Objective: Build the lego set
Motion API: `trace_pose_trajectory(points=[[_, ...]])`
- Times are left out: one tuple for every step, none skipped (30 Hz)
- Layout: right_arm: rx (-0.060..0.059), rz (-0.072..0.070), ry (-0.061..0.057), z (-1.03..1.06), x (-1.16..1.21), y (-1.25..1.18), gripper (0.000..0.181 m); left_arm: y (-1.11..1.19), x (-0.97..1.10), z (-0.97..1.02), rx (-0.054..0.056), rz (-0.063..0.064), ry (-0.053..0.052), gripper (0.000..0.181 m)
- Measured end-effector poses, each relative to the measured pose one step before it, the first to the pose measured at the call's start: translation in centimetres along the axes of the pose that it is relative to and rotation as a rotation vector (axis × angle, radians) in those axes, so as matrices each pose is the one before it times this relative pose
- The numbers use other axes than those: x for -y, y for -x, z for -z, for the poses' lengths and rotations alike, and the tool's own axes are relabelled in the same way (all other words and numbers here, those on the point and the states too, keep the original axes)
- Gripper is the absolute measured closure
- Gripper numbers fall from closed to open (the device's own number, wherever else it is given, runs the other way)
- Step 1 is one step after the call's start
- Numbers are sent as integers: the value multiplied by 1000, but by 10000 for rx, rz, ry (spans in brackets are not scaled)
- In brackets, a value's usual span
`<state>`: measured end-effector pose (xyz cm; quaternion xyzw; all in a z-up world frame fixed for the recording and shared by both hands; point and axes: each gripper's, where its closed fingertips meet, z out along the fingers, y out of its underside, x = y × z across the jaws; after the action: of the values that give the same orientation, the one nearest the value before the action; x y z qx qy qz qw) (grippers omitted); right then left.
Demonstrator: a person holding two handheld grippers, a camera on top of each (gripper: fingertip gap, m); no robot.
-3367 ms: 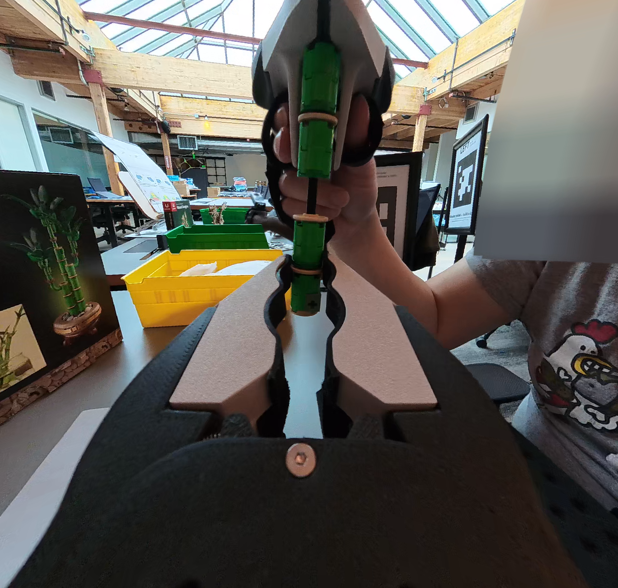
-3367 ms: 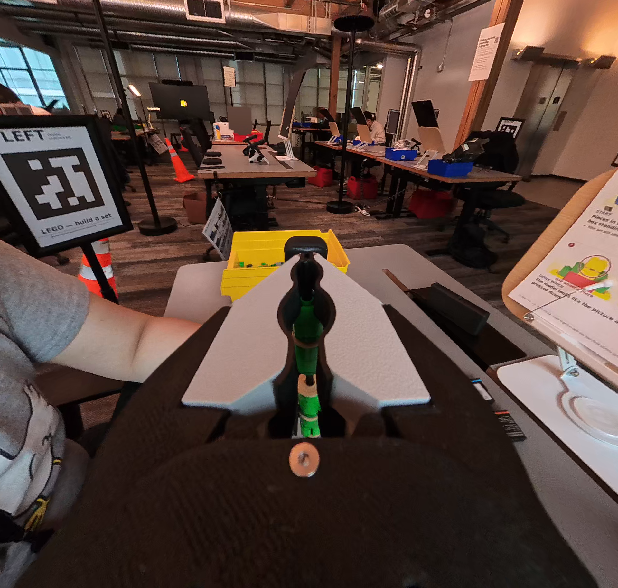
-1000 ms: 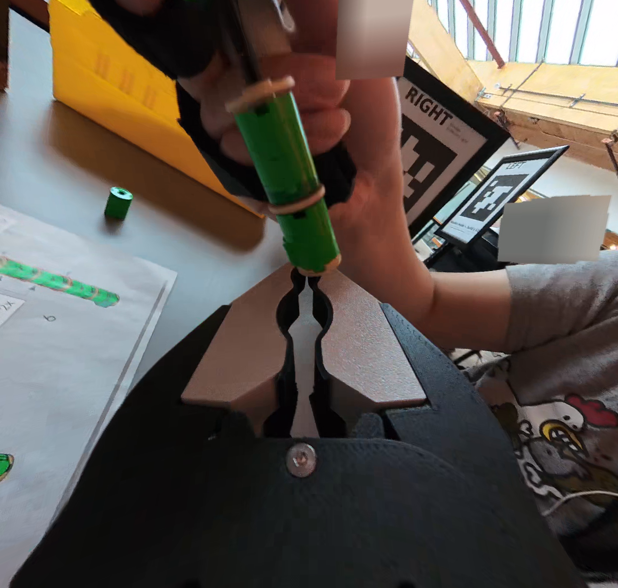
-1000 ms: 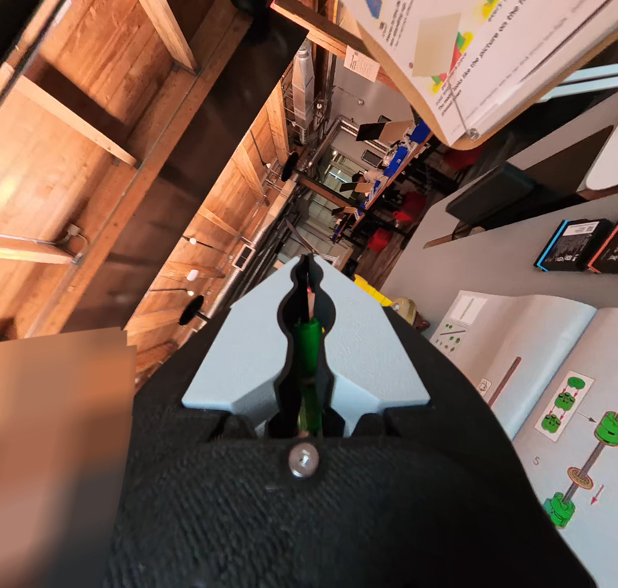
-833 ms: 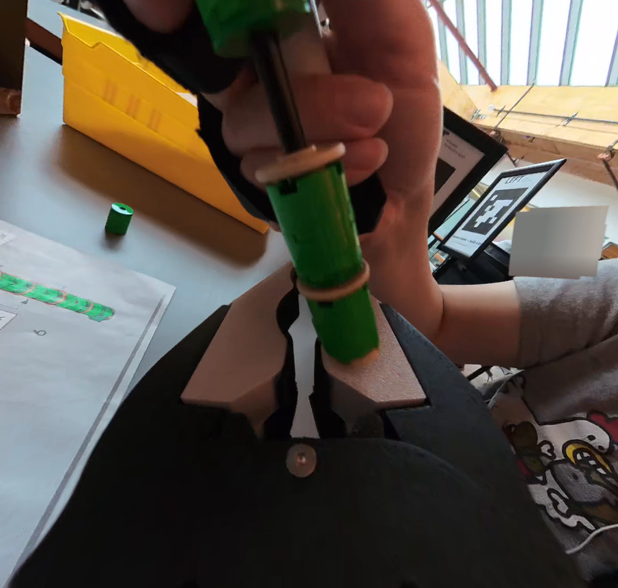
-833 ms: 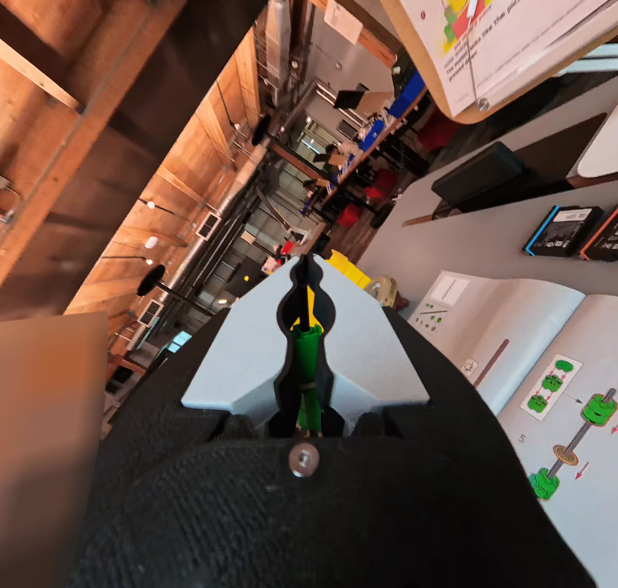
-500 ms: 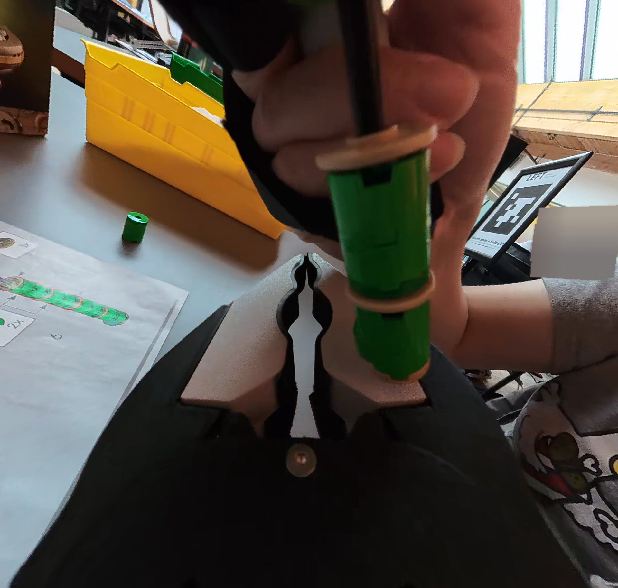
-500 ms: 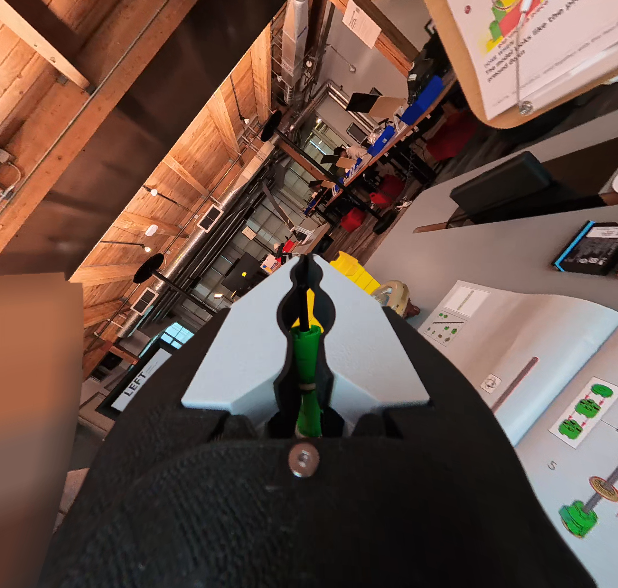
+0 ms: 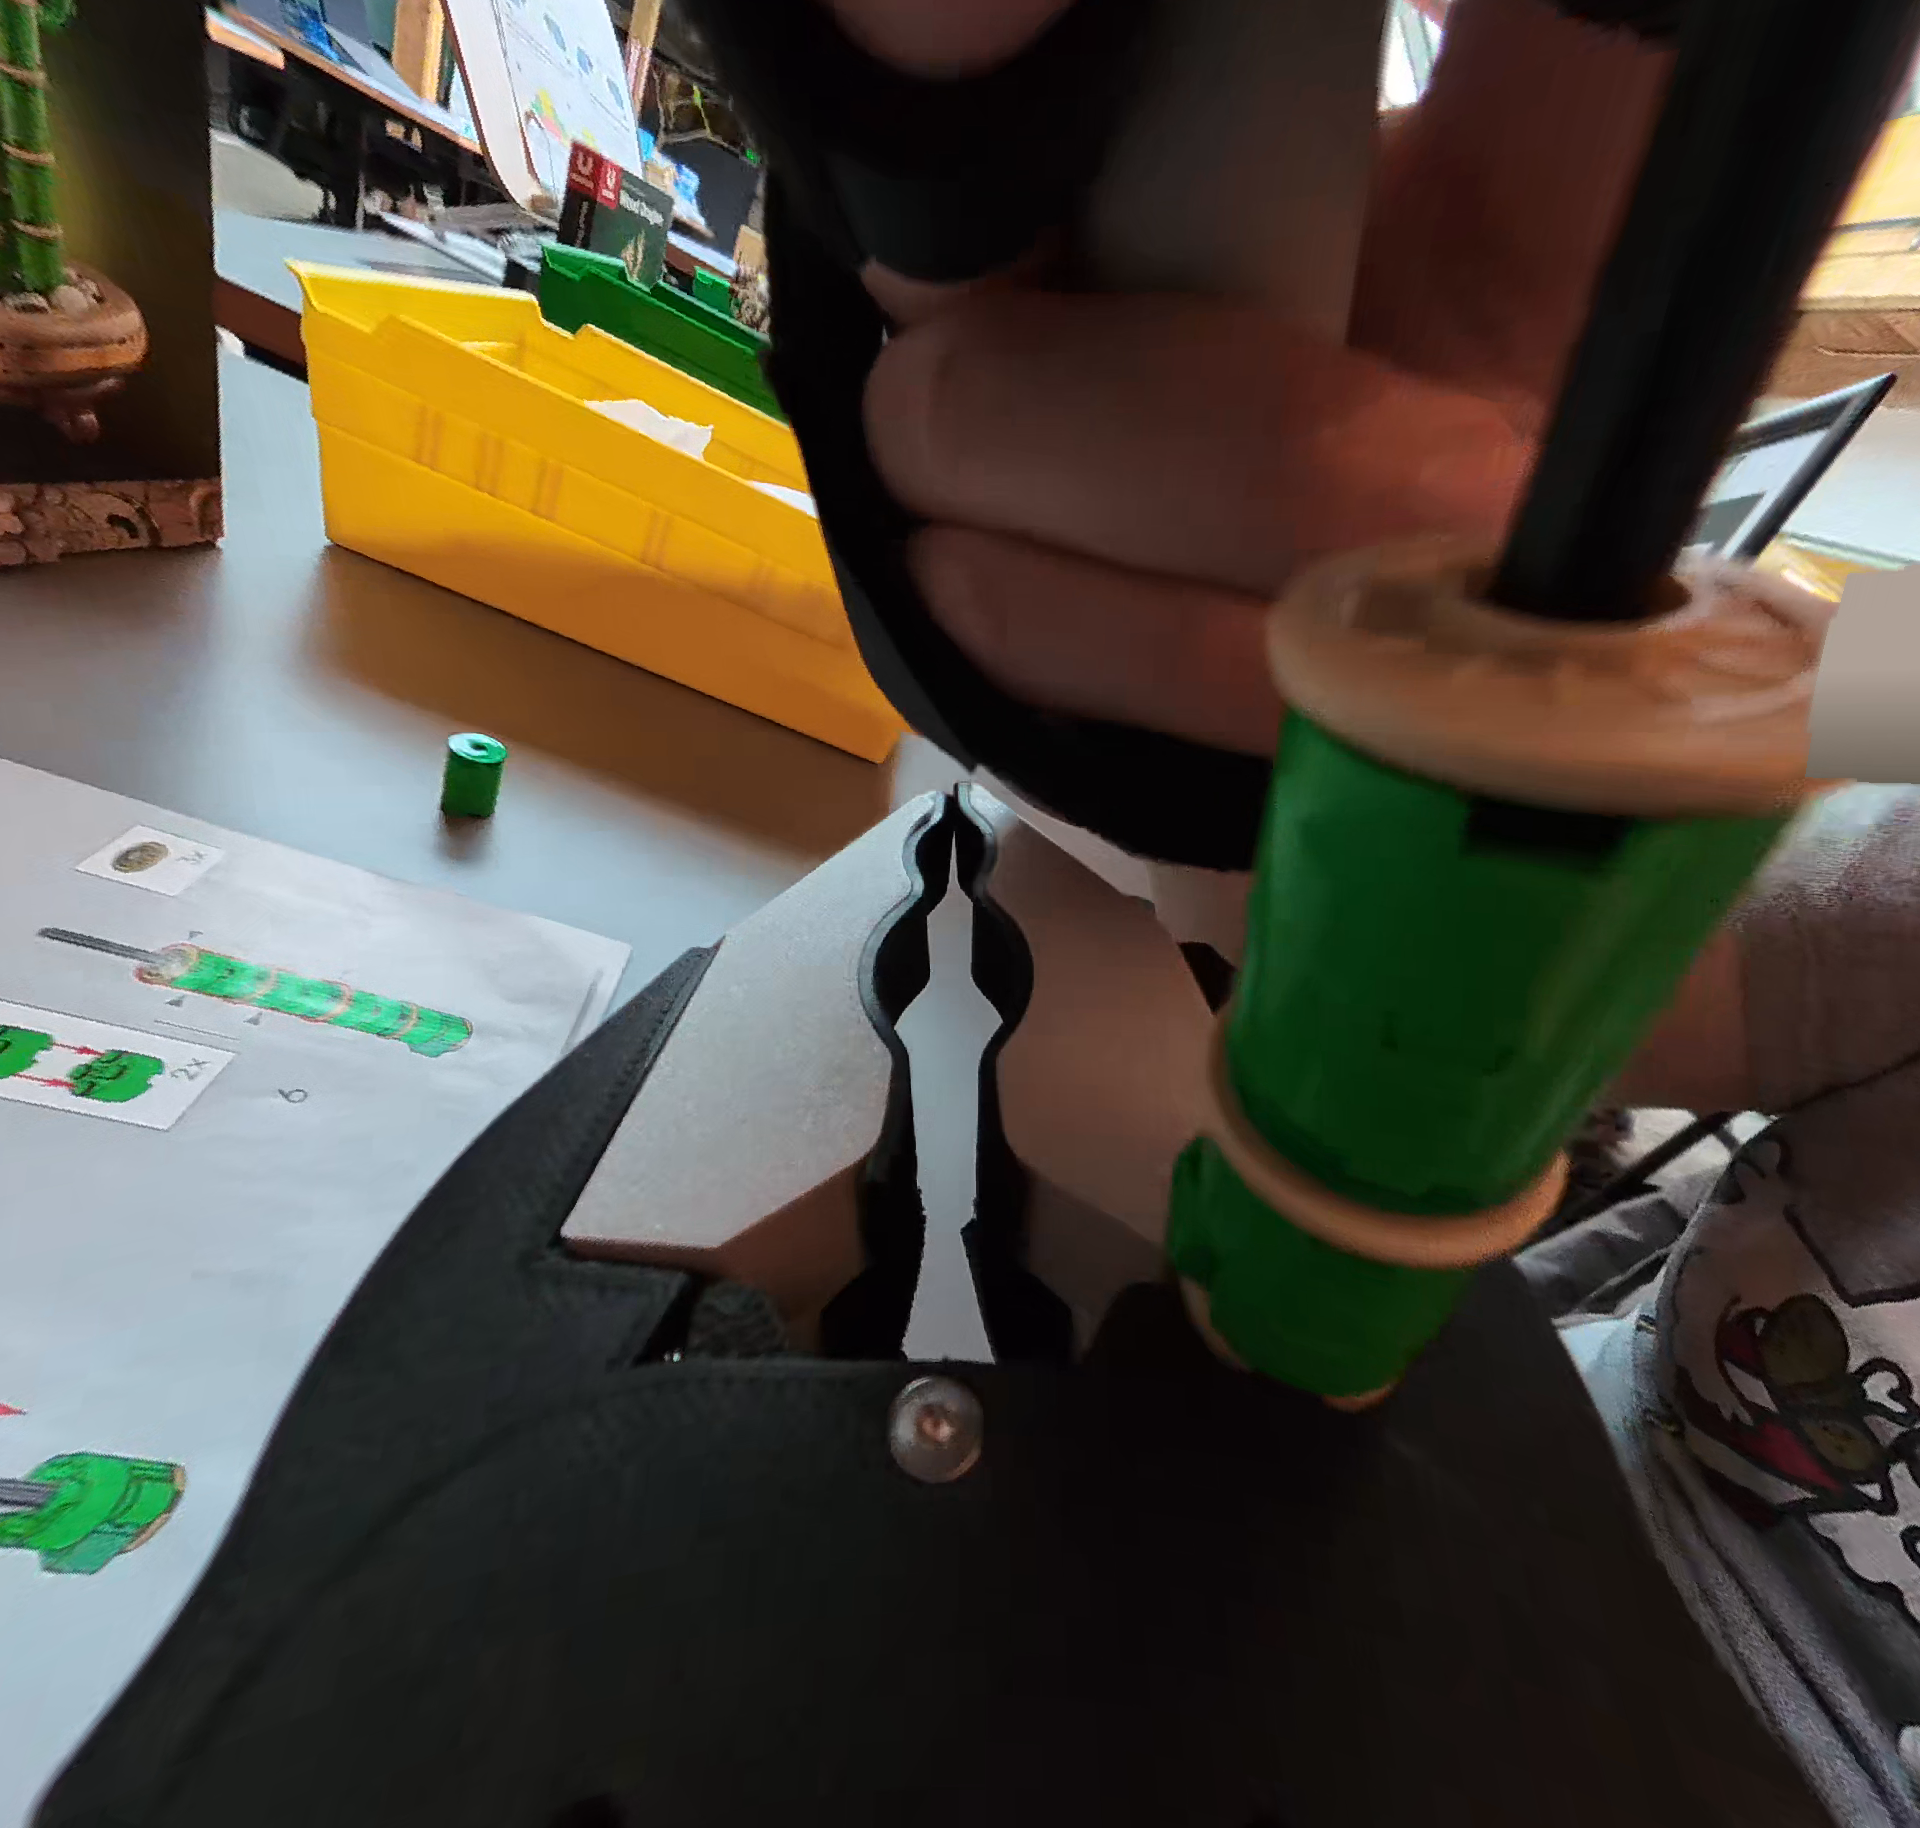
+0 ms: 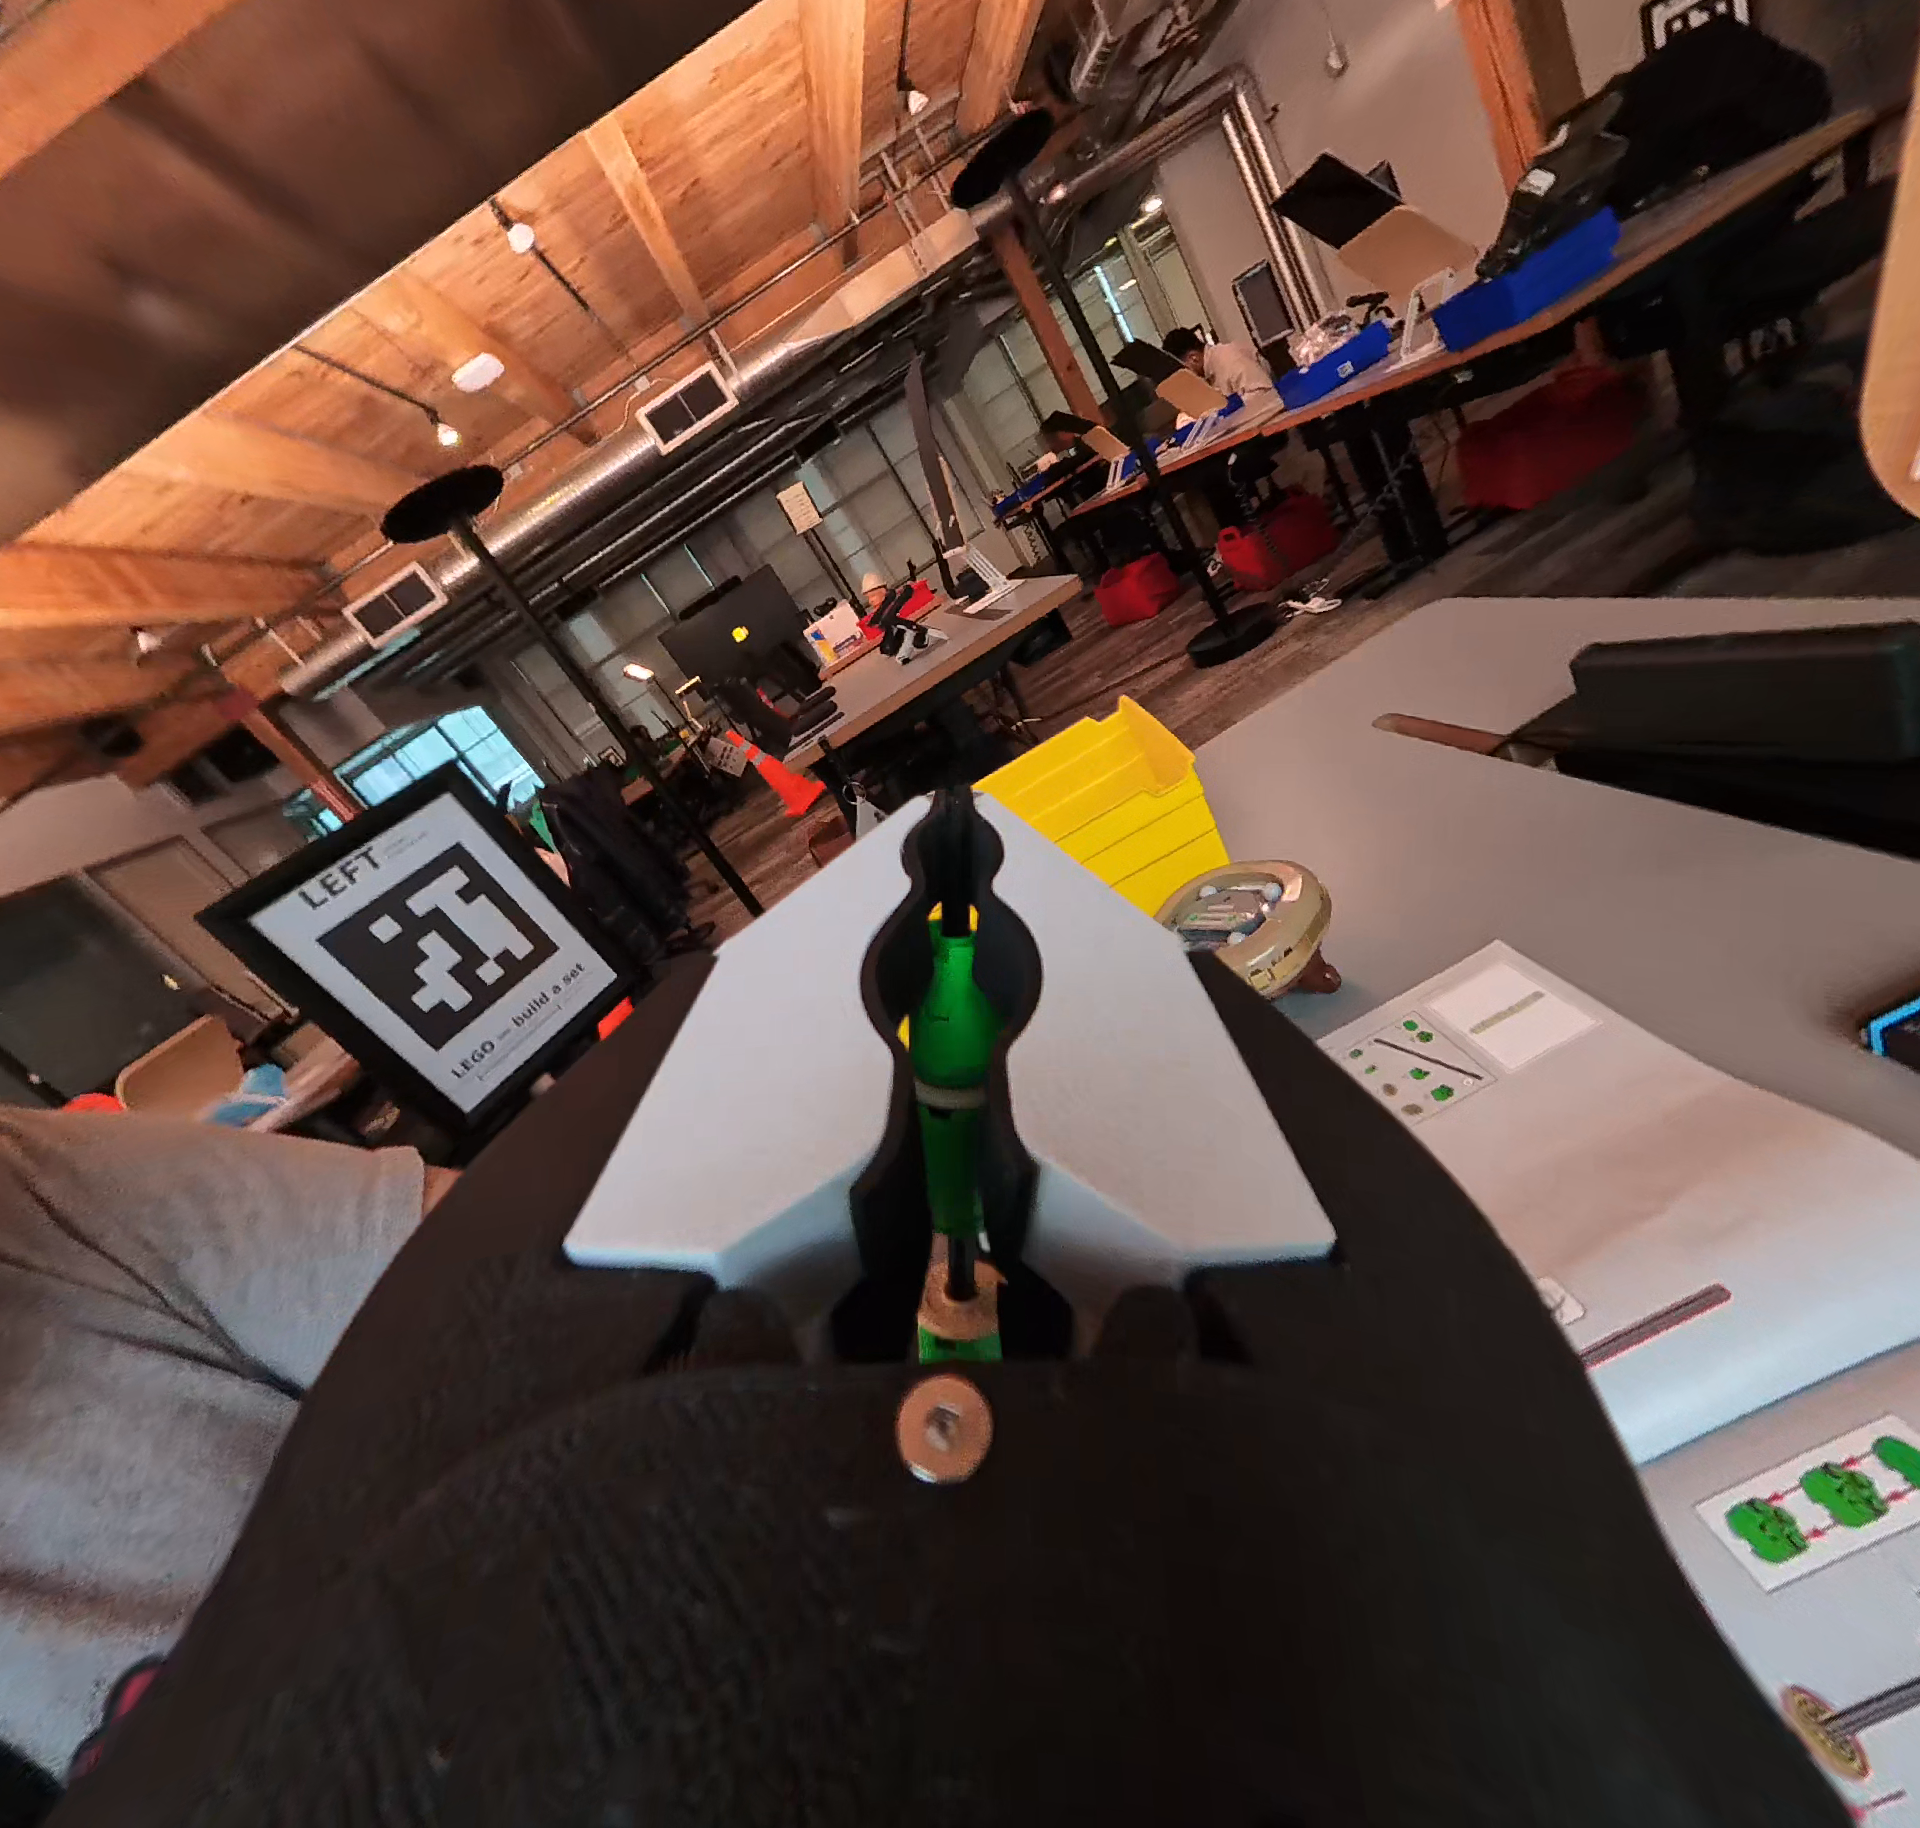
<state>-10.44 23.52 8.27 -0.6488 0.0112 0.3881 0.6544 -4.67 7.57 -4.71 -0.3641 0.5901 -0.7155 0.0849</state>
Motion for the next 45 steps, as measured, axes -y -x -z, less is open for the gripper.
trace_pose_trajectory(points=[[93, 200, 43, 51, 64, 353, 181, 5, 240, 150, 20, -71, -102, 181], [34, 177, 46, 45, 72, 256, 181, 7, 165, 122, -4, -18, -50, 181], [18, 212, 40, 46, 63, 251, 181, -12, 72, 72, -17, -10, 0, 181], [-28, 253, 40, 51, 38, 178, 181, -17, 42, 65, -19, -20, 2, 181], [-64, 294, 34, 36, 27, 109, 181, -82, 76, 41, -49, -33, -47, 181], [38, 314, 45, 44, 11, 255, 181, -192, 126, 8, -111, -37, -91, 181], [117, 251, 53, 40, 17, 364, 181, -261, 152, -22, -143, -23, -121, 181], [101, 201, 21, 69, 64, 306, 181, -301, 202, -35, -154, -13, -145, 181], [45, 175, -40, 114, 150, 213, 181, -299, 226, -30, -148, -14, -155, 181], [21, 176, -73, 119, 142, 145, 181, -181, 157, -36, -74, -8, -102, 181], [103, 133, -24, 103, 51, 217, 181, -60, 43, -13, -12, -13, -23, 181], [263, 106, -12, 66, 35, 440, 181, -42, 5, -9, -23, -26, -5, 181], [64, 50, 63, 4, -55, 130, 181, -67, 41, 8, -38, -19, -33, 181], [155, 198, 69, -24, -38, 335, 181, -6, 40, 24, -6, 8, -43, 181], [116, 429, -31, 26, 70, 434, 181, -14, 77, 19, -20, 52, -49, 181], [-19, 603, -8, -5, 31, 324, 181, -51, 108, 29, -57, 63, -61, 181], [38, 585, 111, -61, -107, 415, 181, -53, 118, 41, -53, 34, -66, 181], [79, 506, 160, -132, -191, 433, 181, -58, 127, 39, -40, 2, -64, 181], [68, 343, 87, -160, -75, 399, 181, -41, 67, 30, -25, -19, -31, 181], [-6, 180, -91, -120, 178, 245, 181, -26, -40, -9, -18, -19, 21, 181], [64, -3, -123, -107, 221, 243, 181, -68, -68, -46, -41, -4, 27, 181], [37, -90, -41, -99, 97, 116, 181, -88, -64, -66, -56, 4, 2, 181], [-57, -48, -62, -26, 110, -56, 181, -113, -26, -64, -60, 11, -33, 181], [-136, -92, 76, -11, -107, -238, 181, -89, -13, -59, -33, 3, -25, 181], [-120, -165, 212, -40, -321, -308, 181, 24, -73, -36, 54, -54, 39, 181], [-64, -130, 196, -29, -358, -243, 181, 122, -101, -7, 122, -117, 86, 181], [-116, -57, 92, 7, -228, -302, 181, 149, -94, 29, 129, -109, 87, 181], [-69, -72, 9, 57, -36, -235, 181, 120, -55, 57, 84, -41, 36, 181], [48, -139, 35, 91, -4, -89, 181, 111, 14, 50, 29, 54, -11, 181], [34, -82, 83, 121, -54, -89, 181, 60, 27, 27, -14, 108, -15, 181], [-107, 50, 35, 147, -11, -253, 181, 52, 42, 34, -18, 84, -7, 181], [-73, 71, -5, 171, 35, -175, 181, 79, 0, 39, 28, 30, 22, 181], [79, -21, -10, 125, 34, 23, 181, 199, -83, 37, 109, 7, 81, 181], [91, -155, -15, 90, 41, -11, 181, 208, -121, 26, 114, 16, 115, 181], [18, -199, -61, 59, 84, -148, 181, 106, -105, 2, 42, 45, 86, 181], [-1, -172, -62, 65, 42, -186, 181, 118, -107, -2, 36, 81, 79, 181], [-53, -131, 5, 47, -67, -262, 181, 129, -139, -13, 53, 72, 88, 181], [-76, -82, 39, 34, -112, -281, 181, 88, -93, -8, 27, 42, 50, 181], [-81, -41, -18, 25, 0, -226, 172, 85, -76, -9, 41, 30, 36, 181], [-72, -29, -30, 16, 29, -169, 164, 96, -95, -17, 55, 2, 62, 181], [-36, -3, -36, 34, 52, -81, 163, 39, -95, -24, 24, -40, 72, 181], [-8, 86, -88, 50, 139, 33, 163, 54, -87, -16, 50, -62, 70, 181], [-129, 169, -75, 43, 101, -114, 161, 123, -130, -15, 94, -59, 89, 181], [-175, 215, 42, 20, -56, -174, 159, 95, -129, -10, 60, -44, 91, 181], [-111, 184, 55, 9, -80, -102, 157, 58, -91, -19, 30, -15, 72, 181]])
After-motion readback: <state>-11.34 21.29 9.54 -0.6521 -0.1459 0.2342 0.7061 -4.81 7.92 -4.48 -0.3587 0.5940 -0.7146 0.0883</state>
